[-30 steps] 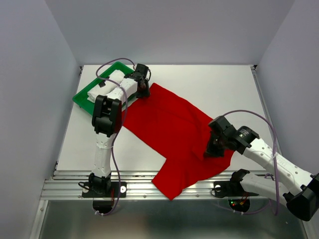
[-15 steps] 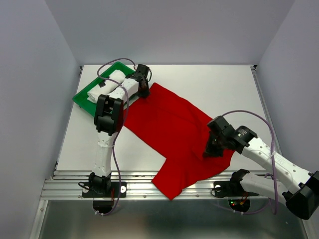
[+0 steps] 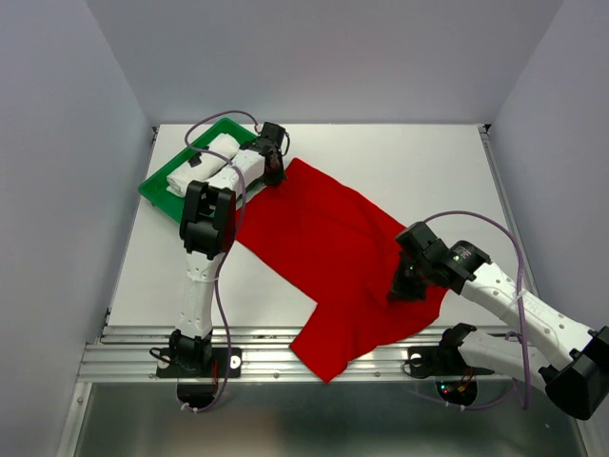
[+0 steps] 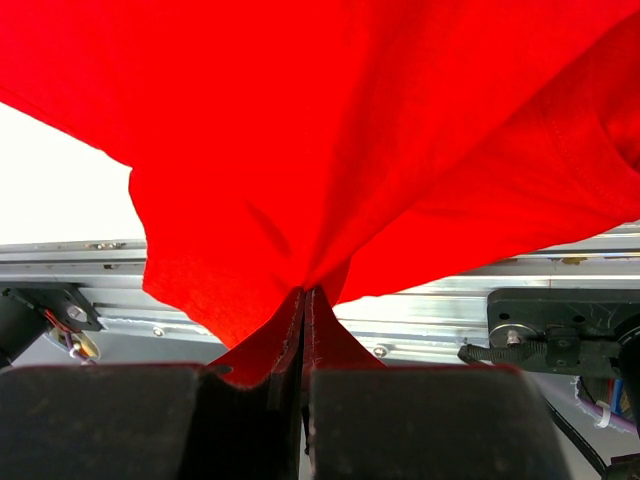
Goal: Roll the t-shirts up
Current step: Fold the T-shirt at the center of the board.
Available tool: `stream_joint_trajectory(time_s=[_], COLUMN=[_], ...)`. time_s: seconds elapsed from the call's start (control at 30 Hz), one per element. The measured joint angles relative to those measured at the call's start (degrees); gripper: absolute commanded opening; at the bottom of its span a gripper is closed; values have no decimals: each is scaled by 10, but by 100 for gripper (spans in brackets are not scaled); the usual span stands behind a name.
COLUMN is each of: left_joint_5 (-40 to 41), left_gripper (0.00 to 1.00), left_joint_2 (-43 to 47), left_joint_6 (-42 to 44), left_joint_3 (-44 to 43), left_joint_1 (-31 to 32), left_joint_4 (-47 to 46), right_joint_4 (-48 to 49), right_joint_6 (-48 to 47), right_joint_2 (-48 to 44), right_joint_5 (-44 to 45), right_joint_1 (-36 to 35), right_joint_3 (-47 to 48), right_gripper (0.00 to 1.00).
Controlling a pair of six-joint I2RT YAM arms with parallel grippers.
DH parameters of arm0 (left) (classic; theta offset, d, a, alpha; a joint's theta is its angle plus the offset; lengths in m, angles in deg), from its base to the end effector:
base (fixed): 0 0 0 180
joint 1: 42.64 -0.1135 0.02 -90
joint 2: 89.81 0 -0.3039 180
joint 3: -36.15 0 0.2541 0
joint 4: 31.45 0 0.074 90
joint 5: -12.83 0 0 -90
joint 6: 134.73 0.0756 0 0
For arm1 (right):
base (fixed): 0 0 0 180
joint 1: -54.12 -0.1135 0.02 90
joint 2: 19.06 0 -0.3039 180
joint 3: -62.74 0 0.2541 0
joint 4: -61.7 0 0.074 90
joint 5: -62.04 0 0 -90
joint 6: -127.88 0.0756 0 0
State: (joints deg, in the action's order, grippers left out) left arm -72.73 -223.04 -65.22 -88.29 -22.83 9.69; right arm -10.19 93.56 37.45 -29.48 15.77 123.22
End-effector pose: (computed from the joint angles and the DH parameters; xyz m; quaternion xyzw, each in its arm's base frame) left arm 0.5434 -0.1895 0.1818 -0.0188 0.9387 -0.0838 0.3339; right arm 0.1258 0.1021 0.2459 0.1453 0.9706 0.1489 0.1210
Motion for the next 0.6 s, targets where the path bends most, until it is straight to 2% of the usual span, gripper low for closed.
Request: stream_joint_trajectory(time_s=[0.2,0.3,0.37,0.43,0.6], left_joint_5=[9,11,14,17,26], left_gripper=[0,21,32,37,38], left_joint_2=[2,7,7,8,17], left_joint_6=[0,0,-2,-7,-23], left_joint_3=[0,-2,-4,2,38], left_joint_1=[0,0,0,0,0], left_joint_4=[-3,-1,1,-2,-11], right_joint_4=[0,0,0,0,0], right_joint_6=[0,0,0,0,0], right_joint_2=[0,0,0,0,0], right_joint_5=[0,0,0,0,0], right_joint_1=[0,0,0,0,0], right_joint_3=[0,0,0,0,0], right_gripper=[1,1,1,1,1])
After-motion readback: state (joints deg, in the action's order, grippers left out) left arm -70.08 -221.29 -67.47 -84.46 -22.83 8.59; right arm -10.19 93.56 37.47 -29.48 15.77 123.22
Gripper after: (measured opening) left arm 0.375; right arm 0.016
